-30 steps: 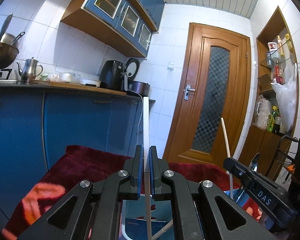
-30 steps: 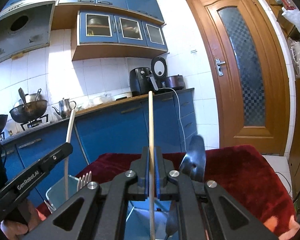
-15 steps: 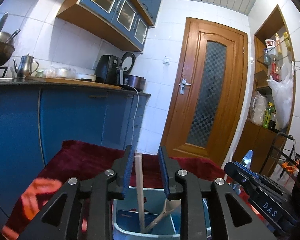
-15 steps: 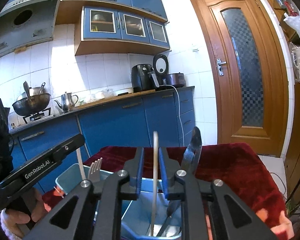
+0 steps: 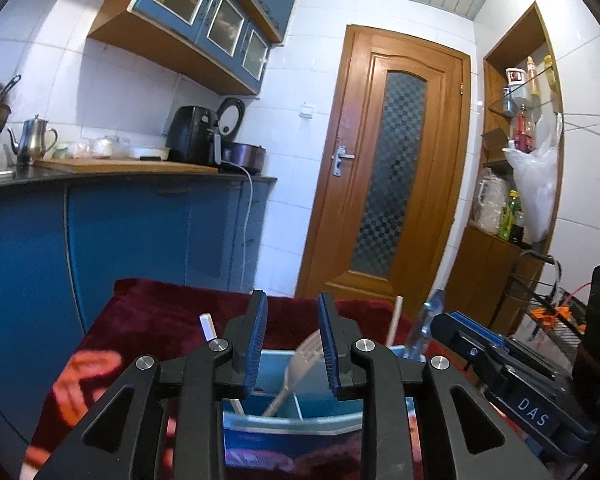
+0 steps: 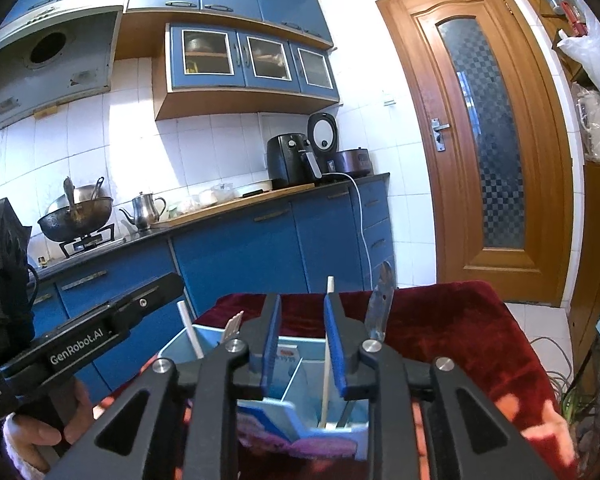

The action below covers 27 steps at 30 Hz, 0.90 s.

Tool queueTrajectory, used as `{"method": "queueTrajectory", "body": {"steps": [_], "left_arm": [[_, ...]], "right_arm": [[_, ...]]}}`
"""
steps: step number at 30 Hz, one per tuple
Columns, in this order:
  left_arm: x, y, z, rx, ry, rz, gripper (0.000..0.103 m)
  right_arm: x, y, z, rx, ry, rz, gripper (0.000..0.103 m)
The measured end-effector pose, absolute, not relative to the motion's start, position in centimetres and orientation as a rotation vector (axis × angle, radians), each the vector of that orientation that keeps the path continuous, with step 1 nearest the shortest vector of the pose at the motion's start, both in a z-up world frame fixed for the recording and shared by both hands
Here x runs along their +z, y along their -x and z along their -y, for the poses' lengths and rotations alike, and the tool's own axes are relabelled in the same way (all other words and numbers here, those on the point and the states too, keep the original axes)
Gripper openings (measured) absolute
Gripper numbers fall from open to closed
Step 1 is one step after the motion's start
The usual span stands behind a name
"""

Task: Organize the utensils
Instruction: 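Open the left tool over the caddy while the right tool releases its chopstick, then withdraw both tools from the caddy toward the utensils on the blanket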

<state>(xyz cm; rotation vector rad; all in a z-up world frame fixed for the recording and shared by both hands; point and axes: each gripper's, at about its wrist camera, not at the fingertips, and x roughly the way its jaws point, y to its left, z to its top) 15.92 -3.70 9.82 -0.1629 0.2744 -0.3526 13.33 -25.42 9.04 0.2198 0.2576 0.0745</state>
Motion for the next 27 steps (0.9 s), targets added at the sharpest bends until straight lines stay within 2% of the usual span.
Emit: {"method": "queueTrajectory", "body": {"steps": [16,27], "left_arm": [[10.6,-10.9,2.1,-0.351,0.146,-0.381,0.027],[8.8,-8.1,1.9,-0.349,0.130,-0.490,0.026]], "right_arm": [[9.9,-7.9,23.7,0.048,-0.232,-0.352,0.025],[7.3,-4.6,24.1,-0.015,-0.272,-0.464,0.028]]}}
